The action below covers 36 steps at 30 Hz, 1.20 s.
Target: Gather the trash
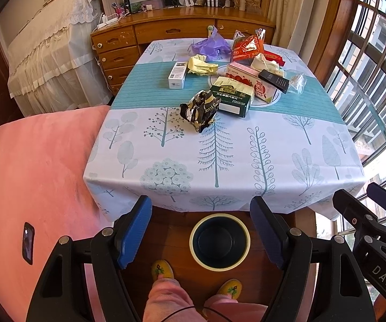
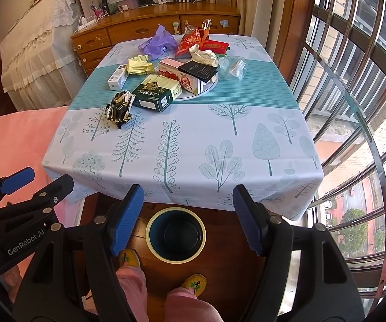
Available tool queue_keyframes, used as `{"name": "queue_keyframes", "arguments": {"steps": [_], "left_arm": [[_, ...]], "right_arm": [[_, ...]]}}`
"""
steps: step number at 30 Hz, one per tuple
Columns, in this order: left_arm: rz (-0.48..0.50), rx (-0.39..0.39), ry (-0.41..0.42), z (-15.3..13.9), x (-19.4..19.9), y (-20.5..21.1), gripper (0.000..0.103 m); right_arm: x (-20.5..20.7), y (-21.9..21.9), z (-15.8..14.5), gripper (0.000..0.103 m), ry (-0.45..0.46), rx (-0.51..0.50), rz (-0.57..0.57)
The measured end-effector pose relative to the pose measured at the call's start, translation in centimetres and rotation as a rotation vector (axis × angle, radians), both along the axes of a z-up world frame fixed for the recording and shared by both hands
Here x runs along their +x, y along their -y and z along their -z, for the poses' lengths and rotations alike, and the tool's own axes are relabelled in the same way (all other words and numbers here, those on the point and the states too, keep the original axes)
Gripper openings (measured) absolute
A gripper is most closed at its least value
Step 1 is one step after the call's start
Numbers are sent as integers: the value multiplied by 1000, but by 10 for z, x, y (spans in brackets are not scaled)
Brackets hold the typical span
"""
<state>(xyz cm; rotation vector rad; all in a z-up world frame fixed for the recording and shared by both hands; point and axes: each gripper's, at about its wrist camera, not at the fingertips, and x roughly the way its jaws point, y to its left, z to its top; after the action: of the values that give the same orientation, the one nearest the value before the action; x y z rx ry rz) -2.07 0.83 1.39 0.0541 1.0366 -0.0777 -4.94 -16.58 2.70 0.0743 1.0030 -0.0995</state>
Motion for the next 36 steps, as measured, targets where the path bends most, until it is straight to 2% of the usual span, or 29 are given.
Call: {"name": "queue_keyframes", "arguments": {"steps": [13, 17, 20, 23, 27, 33, 36], "left_arm": [[-18, -11, -7, -6, -2, 7, 78], [1, -62, -12, -13, -1, 4, 78], [12, -136, 1, -22, 4, -2, 78], [4, -132, 38, -34, 13, -8, 78], [42, -86, 59, -49, 39, -11, 78], [125, -55, 24, -59, 91, -14, 78], [163, -70, -2, -59, 125, -19, 78]], "right_arm": [[5, 7, -1, 67, 3, 30, -27], [5, 9, -5, 67, 15, 47, -29], [6, 11, -8, 67, 19, 54, -35], [13, 13, -13, 67, 33, 63, -27], [26, 15, -21, 67, 60, 72, 10], [60, 14, -30, 67, 72, 81, 79], [79, 13, -33, 67, 75, 93, 126]]}}
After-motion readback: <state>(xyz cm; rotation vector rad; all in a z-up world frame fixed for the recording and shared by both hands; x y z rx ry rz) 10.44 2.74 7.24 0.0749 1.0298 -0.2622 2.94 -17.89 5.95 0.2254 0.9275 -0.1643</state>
